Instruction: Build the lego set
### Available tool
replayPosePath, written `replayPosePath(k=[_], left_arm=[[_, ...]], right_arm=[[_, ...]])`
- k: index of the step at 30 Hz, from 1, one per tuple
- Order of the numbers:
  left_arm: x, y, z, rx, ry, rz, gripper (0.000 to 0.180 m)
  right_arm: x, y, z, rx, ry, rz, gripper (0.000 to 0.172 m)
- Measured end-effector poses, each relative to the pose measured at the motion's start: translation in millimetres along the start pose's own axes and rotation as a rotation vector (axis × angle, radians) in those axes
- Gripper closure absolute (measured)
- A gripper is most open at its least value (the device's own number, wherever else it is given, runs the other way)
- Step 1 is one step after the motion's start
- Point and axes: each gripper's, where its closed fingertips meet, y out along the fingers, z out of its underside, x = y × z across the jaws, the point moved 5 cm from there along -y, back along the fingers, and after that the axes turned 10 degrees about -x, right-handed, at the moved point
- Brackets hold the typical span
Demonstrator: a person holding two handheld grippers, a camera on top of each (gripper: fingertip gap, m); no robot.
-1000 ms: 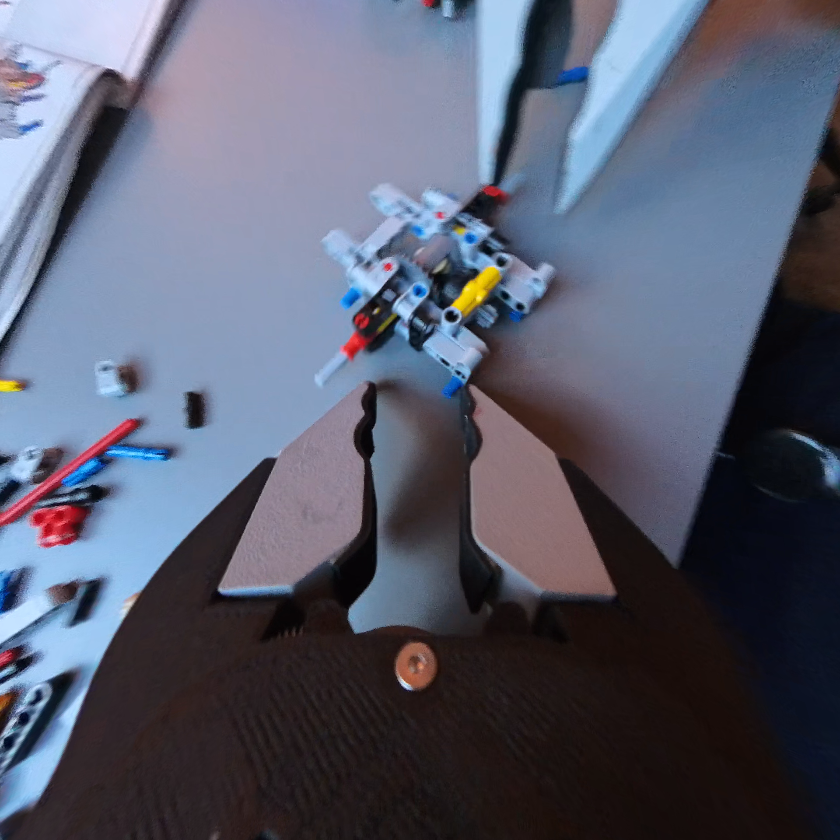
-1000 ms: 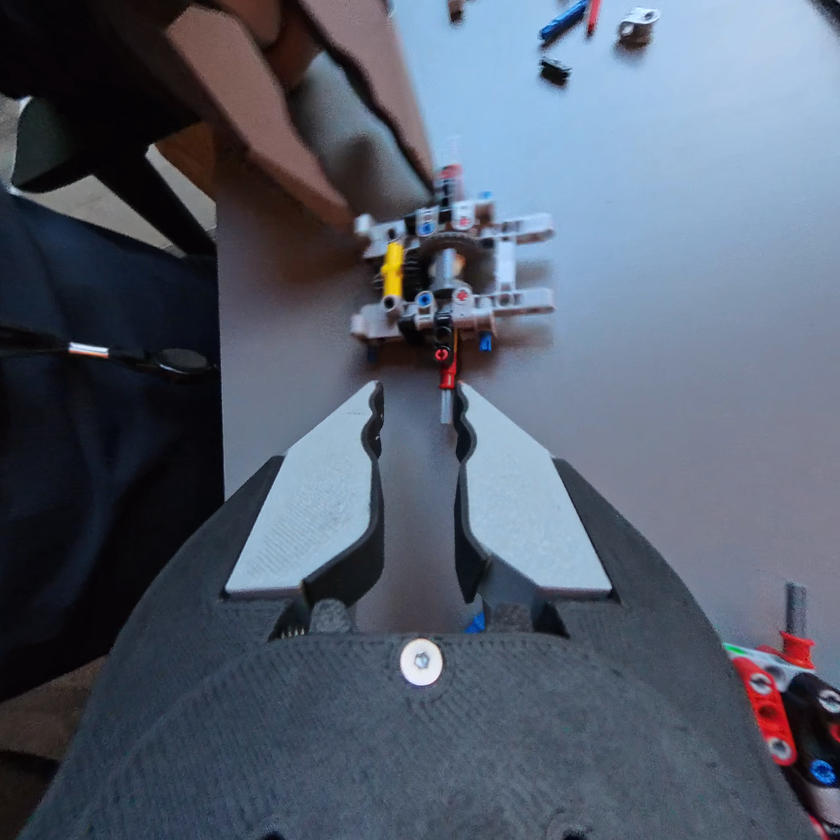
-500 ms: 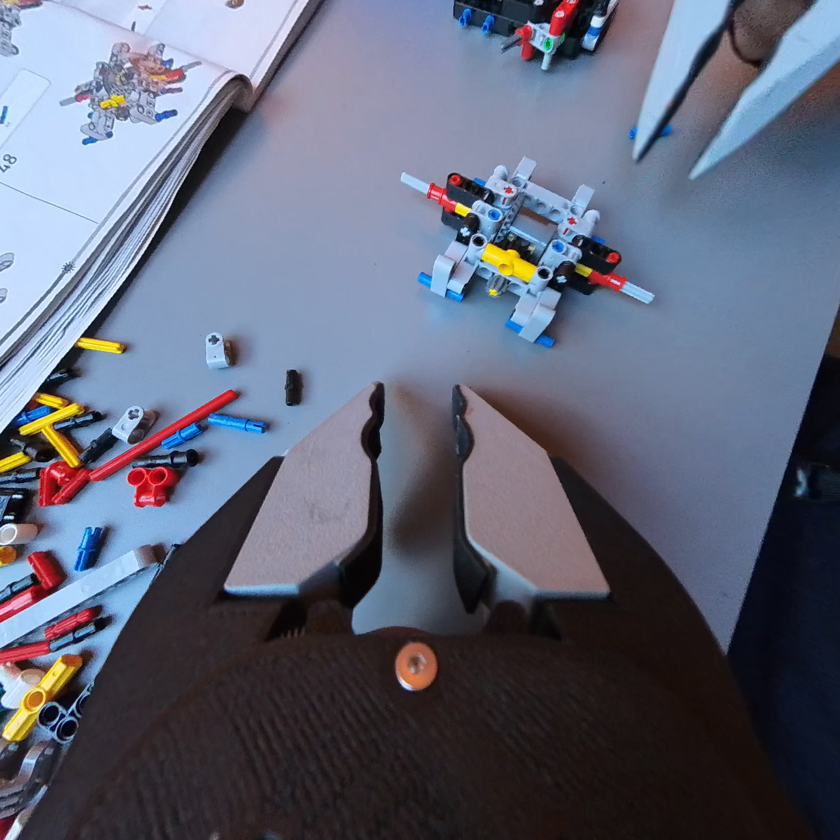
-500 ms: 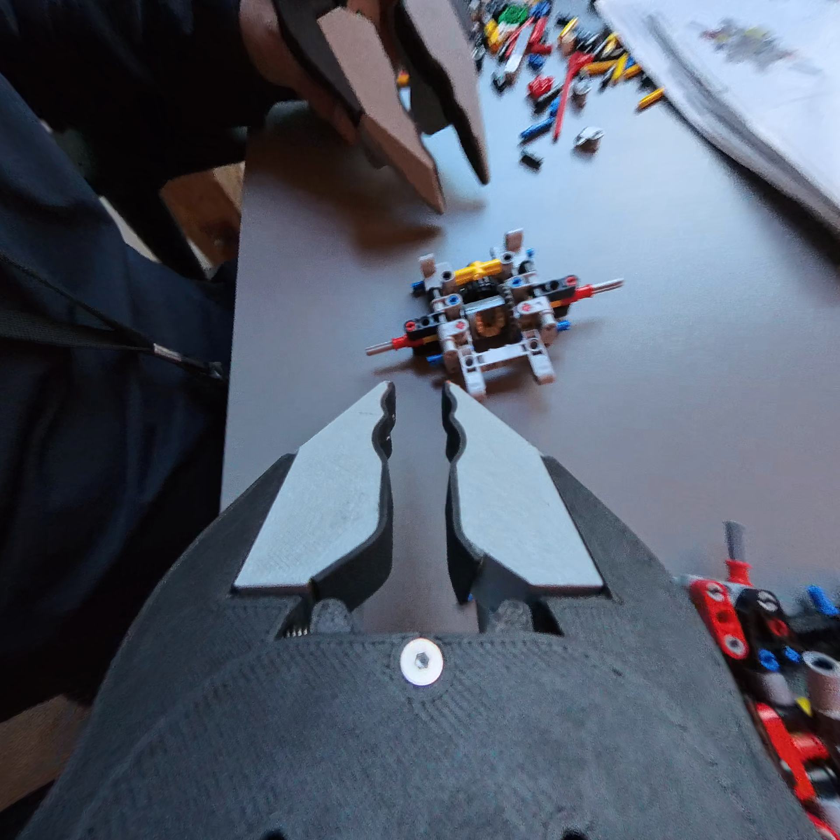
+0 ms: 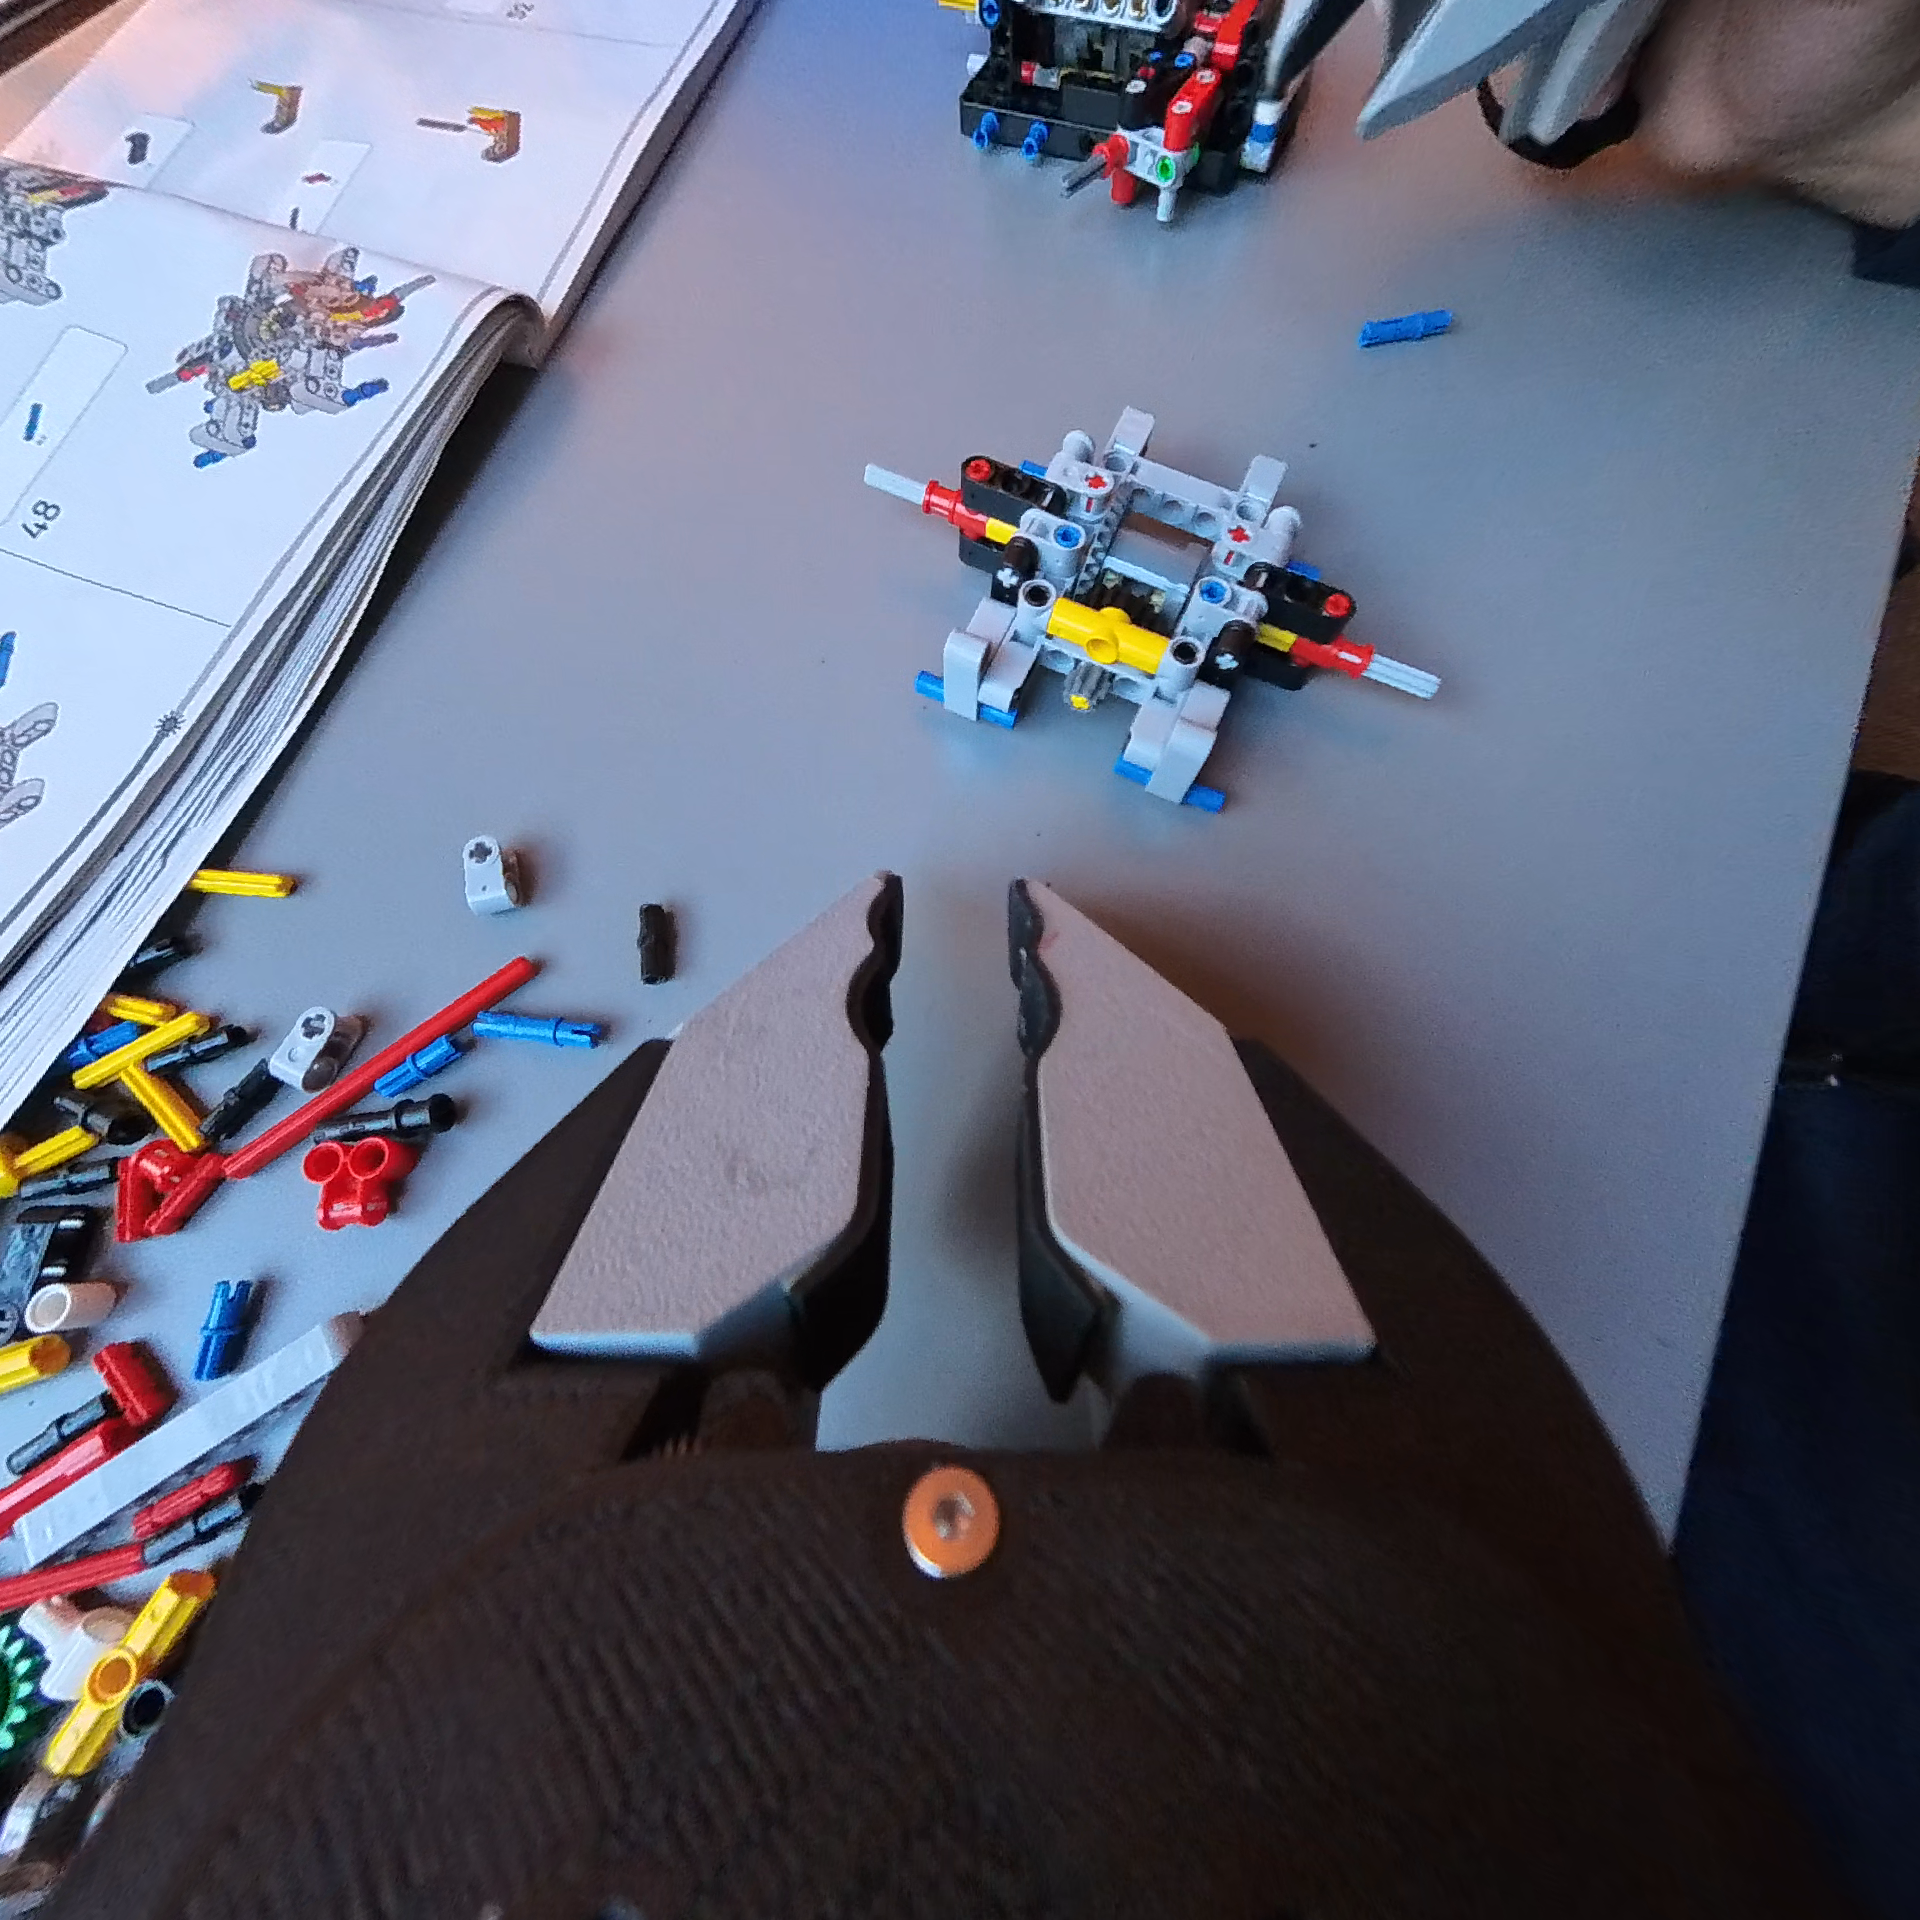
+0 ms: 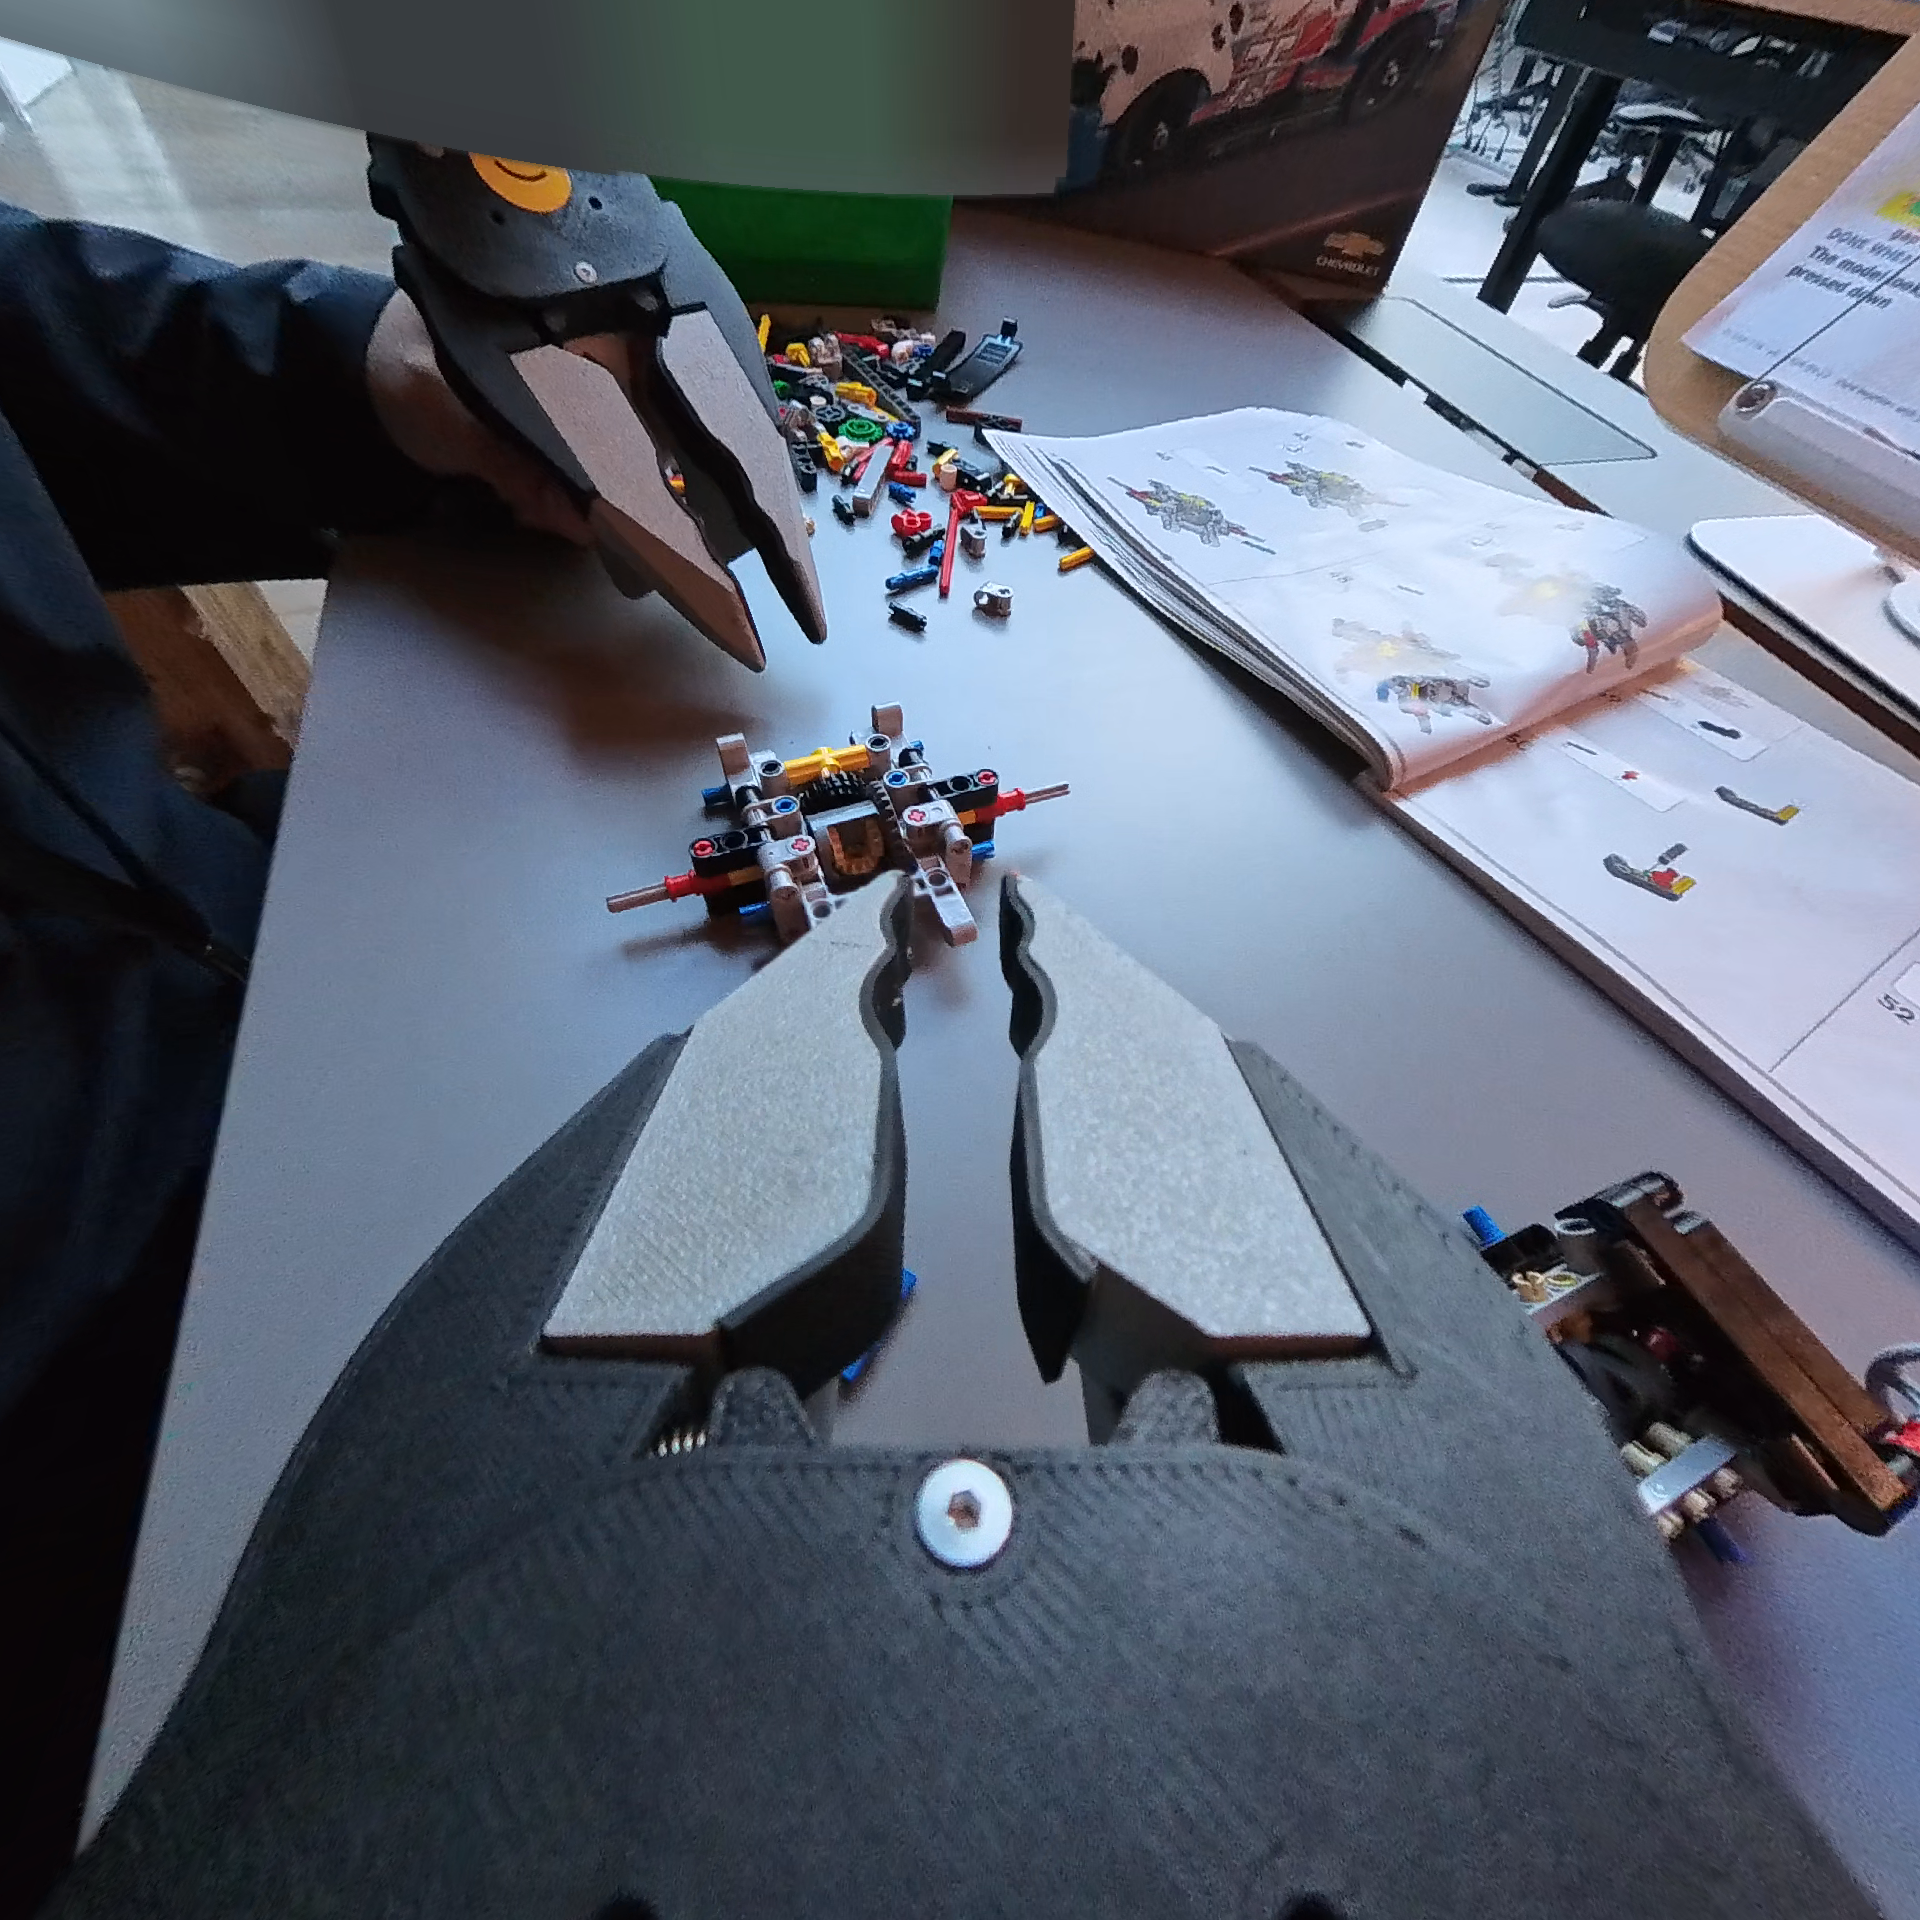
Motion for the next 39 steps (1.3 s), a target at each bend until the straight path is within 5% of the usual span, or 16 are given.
replayPosePath(k=[39], left_arm=[[-1.2,1.9,1.2,0.016,0.033,-0.007,0.163]], right_arm=[[-9.3,-5.7,0.3,-0.013,0.018,0.05,0.163]])
